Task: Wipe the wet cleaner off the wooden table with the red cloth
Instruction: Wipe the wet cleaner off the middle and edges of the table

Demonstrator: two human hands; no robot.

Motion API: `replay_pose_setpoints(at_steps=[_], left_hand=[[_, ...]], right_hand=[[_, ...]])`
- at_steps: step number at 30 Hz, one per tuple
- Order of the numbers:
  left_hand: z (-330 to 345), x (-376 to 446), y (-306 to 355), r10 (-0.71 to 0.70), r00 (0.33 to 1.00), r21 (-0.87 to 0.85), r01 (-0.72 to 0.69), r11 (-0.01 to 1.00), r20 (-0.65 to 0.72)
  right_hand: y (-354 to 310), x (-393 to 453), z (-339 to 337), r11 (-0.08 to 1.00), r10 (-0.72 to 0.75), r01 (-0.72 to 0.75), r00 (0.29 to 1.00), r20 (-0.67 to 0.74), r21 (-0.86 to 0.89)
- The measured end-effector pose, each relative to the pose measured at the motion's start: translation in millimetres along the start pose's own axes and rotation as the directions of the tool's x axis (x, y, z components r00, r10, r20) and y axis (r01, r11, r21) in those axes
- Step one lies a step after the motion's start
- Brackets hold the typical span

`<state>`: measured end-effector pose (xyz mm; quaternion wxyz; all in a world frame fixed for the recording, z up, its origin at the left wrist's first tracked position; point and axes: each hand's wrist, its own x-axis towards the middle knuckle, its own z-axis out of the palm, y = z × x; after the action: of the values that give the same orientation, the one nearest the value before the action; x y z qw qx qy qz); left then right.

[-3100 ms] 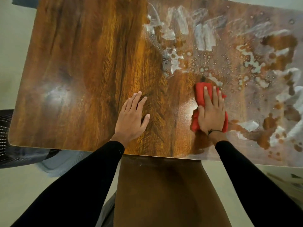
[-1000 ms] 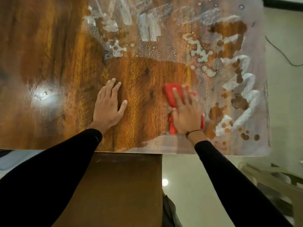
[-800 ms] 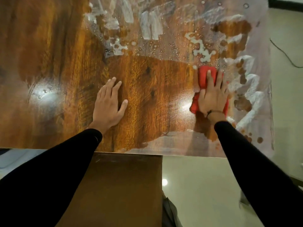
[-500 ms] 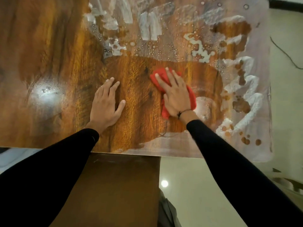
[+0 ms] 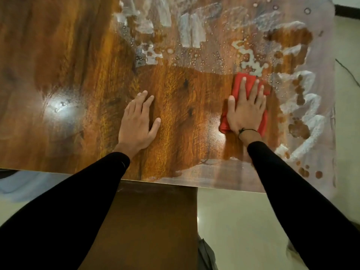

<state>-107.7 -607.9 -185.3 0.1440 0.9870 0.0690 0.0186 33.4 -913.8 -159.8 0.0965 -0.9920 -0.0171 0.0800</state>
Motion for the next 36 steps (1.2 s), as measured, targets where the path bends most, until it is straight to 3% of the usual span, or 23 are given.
replay_pose_setpoints(at_steps=[5, 9, 12, 14, 17, 19, 23, 26, 31, 33, 36], left_hand=[[-1.1, 1.1, 0.3, 0.005, 1.0, -0.008, -0.005, 1.0, -0.011], [-3.2, -0.4, -0.1, 0.013, 1.0, -0.049, -0.013, 0.999, 0.001], [-10.1, -8.9, -15.3, -0.053, 0.998, -0.1, 0.048, 0.994, -0.045], [-19.4, -20.8, -45.2, -0.169, 0.981, -0.088, 0.161, 0.983, -0.091], [-34.0, -44.4, -100.4, -0.308, 0.945, -0.077, 0.301, 0.95, -0.11], [-38.3, -53.8, -124.4, -0.343, 0.934, -0.073, 0.337, 0.939, -0.098], [-36.2, -55.0, -133.3, -0.37, 0.924, -0.077, 0.364, 0.928, -0.094], [-34.3, -56.8, -135.2, -0.358, 0.93, -0.051, 0.355, 0.934, -0.089], [-37.8, -61.0, -134.9, -0.336, 0.938, -0.05, 0.333, 0.942, -0.083], [-39.6, -60.5, -133.3, -0.341, 0.936, -0.047, 0.339, 0.94, -0.082], [-40.0, -58.4, -133.0, -0.332, 0.94, -0.054, 0.329, 0.943, -0.073]], right_hand=[[-112.0, -15.8, 25.6, 0.943, -0.331, 0.332, 0.943, 0.011, -0.022], [-127.6, -58.8, 41.6, 0.867, -0.494, 0.496, 0.868, 0.046, -0.04], [-98.6, -80.3, 40.7, 0.875, -0.479, 0.482, 0.875, 0.068, -0.045], [-87.9, -82.4, 35.0, 0.927, -0.37, 0.373, 0.927, 0.065, -0.039], [-105.5, -73.8, 31.3, 0.982, -0.182, 0.183, 0.983, 0.033, -0.038], [-134.4, -64.4, 33.8, 0.989, -0.146, 0.147, 0.989, 0.031, -0.032], [-208.0, -47.9, 48.2, 0.946, -0.321, 0.322, 0.947, 0.03, -0.038], [-255.5, -62.9, 62.8, 0.853, -0.518, 0.521, 0.853, 0.066, -0.045], [-232.7, -109.8, 68.0, 0.688, -0.712, 0.724, 0.685, 0.158, -0.039], [-208.0, -112.1, 63.2, 0.705, -0.692, 0.708, 0.7, 0.177, -0.039], [-196.4, -95.9, 53.1, 0.835, -0.538, 0.548, 0.832, 0.136, -0.05]])
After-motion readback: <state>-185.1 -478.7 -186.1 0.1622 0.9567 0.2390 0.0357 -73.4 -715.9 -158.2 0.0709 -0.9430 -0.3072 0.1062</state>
